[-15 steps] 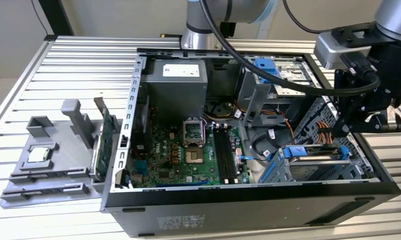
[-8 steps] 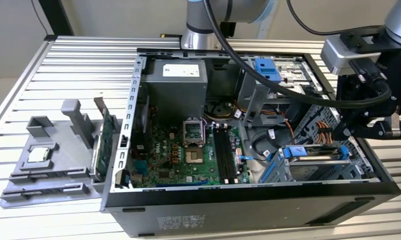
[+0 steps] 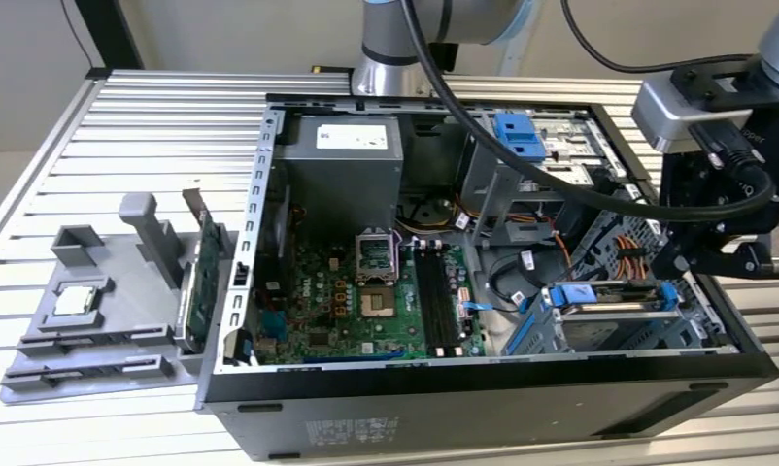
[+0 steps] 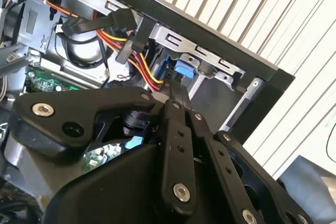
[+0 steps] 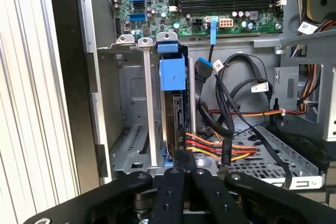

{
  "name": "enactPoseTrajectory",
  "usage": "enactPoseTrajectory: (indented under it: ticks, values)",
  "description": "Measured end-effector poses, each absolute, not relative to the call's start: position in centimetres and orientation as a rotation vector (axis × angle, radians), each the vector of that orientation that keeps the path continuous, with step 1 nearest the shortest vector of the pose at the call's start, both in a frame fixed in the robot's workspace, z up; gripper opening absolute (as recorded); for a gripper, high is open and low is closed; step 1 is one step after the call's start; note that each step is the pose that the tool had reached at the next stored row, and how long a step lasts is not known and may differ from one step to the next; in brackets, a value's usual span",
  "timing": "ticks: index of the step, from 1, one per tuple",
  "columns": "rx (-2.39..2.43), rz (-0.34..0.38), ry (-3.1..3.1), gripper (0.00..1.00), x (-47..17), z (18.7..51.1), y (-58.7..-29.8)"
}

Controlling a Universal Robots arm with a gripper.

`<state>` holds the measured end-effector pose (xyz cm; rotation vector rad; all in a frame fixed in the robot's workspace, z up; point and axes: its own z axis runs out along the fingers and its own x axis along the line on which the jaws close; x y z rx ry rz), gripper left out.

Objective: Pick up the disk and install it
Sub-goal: 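Insert the first disk wire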

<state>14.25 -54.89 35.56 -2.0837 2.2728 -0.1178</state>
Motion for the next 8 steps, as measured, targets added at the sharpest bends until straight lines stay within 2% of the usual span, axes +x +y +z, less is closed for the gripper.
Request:
enactPoseTrajectory:
  ticks: [8]
  values:
    - [-2.084, -0.118, 2.273, 0.00, 13.8, 34.4, -55.0]
